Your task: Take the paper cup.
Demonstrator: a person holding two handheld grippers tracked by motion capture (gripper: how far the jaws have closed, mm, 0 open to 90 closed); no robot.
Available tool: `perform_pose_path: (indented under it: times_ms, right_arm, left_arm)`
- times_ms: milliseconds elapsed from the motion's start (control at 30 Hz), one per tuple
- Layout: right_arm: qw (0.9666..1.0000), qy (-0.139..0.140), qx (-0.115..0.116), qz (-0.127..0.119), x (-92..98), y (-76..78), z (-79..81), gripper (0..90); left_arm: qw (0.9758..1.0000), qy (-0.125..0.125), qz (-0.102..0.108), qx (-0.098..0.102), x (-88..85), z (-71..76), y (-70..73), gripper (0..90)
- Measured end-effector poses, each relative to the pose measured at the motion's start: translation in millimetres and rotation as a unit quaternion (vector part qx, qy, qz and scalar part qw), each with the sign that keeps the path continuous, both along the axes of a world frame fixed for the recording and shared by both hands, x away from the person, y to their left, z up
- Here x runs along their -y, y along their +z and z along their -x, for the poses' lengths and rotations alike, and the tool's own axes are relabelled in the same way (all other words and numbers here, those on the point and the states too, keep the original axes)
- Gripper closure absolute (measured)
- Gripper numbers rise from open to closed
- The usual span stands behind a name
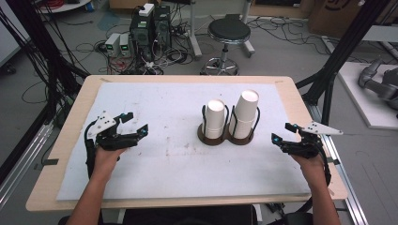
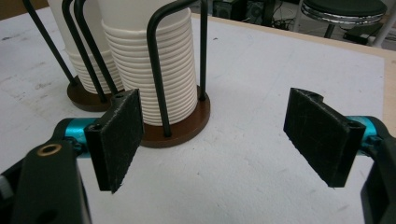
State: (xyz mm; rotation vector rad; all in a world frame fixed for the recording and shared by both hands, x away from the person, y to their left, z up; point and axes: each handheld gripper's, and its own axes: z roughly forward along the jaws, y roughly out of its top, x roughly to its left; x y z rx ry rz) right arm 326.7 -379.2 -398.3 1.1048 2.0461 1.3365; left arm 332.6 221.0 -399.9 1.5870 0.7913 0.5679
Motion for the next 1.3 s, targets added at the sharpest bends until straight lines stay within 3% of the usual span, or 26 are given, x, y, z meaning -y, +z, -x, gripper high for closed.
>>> perform_pose_path:
  times_ms: [433,700,900,933,1067,1300]
  right_arm:
    - [0.9999,0.007,0.005,-0.011,-5.3,3.5,1.1,20.5]
    - [0.9992,0.037,0.017,-0.005,-25.0,11.6,4.6,20.5]
    - [0.9978,0.057,0.030,-0.016,-39.1,20.8,9.8,22.4]
    - [0.9965,0.071,0.037,-0.024,-42.5,24.0,10.0,28.0]
    - [0.9942,0.092,0.041,-0.039,-53.9,29.2,9.6,28.2]
    - [0.9887,0.135,0.051,-0.039,-74.8,34.9,8.2,33.8]
  left_arm:
    - [0.9999,-0.007,0.000,-0.013,5.5,-6.9,-6.1,19.3]
    - [0.9999,-0.011,-0.006,-0.009,7.8,-1.9,-4.1,19.3]
    - [0.9998,-0.013,-0.008,-0.010,9.1,1.2,-4.3,19.3]
    - [0.9998,-0.013,-0.009,-0.011,8.7,1.3,-4.8,19.3]
    - [0.9998,-0.012,-0.007,-0.015,7.0,2.5,-6.3,19.4]
    - [0.9997,-0.010,-0.010,-0.018,6.9,3.7,-8.5,19.4]
